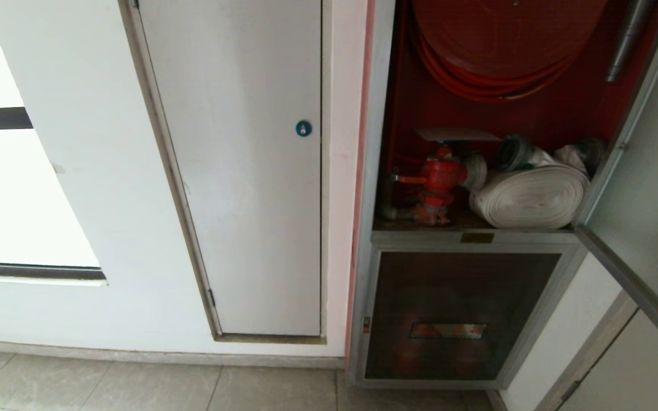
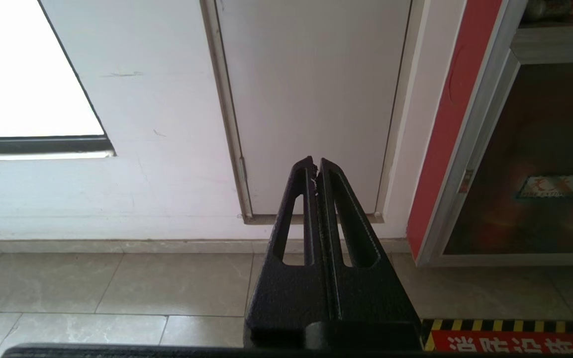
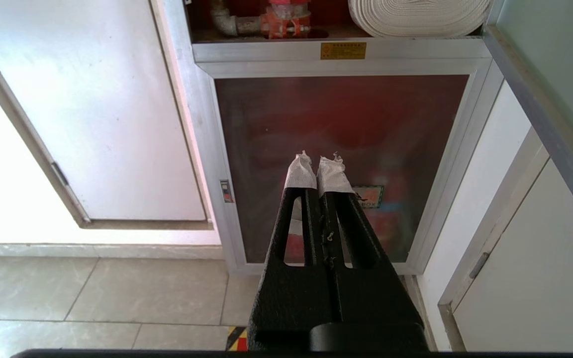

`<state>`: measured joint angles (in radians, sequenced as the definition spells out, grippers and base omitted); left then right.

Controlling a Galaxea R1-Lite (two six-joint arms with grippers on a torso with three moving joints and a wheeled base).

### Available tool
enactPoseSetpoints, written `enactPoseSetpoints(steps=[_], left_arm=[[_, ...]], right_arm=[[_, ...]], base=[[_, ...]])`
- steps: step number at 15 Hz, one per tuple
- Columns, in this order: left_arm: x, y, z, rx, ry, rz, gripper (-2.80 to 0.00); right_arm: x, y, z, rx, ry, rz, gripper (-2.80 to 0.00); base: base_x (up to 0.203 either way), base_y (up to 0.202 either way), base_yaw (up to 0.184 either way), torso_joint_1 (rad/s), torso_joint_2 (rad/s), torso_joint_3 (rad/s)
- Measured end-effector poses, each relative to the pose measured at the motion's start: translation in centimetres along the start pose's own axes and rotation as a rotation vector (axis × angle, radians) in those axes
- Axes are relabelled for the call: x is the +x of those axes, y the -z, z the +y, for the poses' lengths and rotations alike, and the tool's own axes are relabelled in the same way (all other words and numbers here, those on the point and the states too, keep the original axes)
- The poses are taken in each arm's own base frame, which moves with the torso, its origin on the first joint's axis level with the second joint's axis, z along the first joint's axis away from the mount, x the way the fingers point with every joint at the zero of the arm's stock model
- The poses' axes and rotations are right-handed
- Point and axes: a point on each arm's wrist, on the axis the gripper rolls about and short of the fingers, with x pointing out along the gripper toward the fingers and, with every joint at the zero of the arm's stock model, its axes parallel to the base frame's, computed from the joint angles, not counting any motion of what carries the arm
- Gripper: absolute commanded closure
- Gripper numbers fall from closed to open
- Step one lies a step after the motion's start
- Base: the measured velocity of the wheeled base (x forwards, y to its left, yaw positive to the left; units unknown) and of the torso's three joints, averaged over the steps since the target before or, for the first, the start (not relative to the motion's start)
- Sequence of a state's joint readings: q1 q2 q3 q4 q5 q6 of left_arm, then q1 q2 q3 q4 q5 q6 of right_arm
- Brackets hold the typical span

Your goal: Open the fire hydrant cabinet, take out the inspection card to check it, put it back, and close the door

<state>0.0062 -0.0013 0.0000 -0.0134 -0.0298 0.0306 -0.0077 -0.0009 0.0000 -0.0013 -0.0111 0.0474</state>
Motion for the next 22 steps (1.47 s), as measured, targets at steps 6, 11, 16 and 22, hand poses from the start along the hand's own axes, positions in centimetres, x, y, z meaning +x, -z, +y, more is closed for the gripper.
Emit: enactPoseSetpoints(steps=[6,11,16,22], left_arm=[[0.0,0.0,0.0,0.0,0.0,0.0,0.0],[0.0,0.0,0.0,0.0,0.0,0.0,0.0],[0.0,0.0,0.0,0.0,-0.001,0.0,0.0],[0.0,0.0,0.0,0.0,0.0,0.0,0.0]], right_arm=[[0.0,0.0,0.0,0.0,0.001,0.0,0.0],[0.0,0.0,0.0,0.0,0.001,0.0,0.0],[0.0,-0.2,0.0,-0.001,0.002,-0.016,0.0],[0.1,-3.4,0.0,0.005,0.048,-0.122,0.0]], base=[[0.0,0.0,0.0,0.0,0.0,0.0],[0.0,0.0,0.0,0.0,0.0,0.0],[0.0,0.0,0.0,0.0,0.0,0.0],[0.0,0.0,0.0,0.0,0.0,0.0]])
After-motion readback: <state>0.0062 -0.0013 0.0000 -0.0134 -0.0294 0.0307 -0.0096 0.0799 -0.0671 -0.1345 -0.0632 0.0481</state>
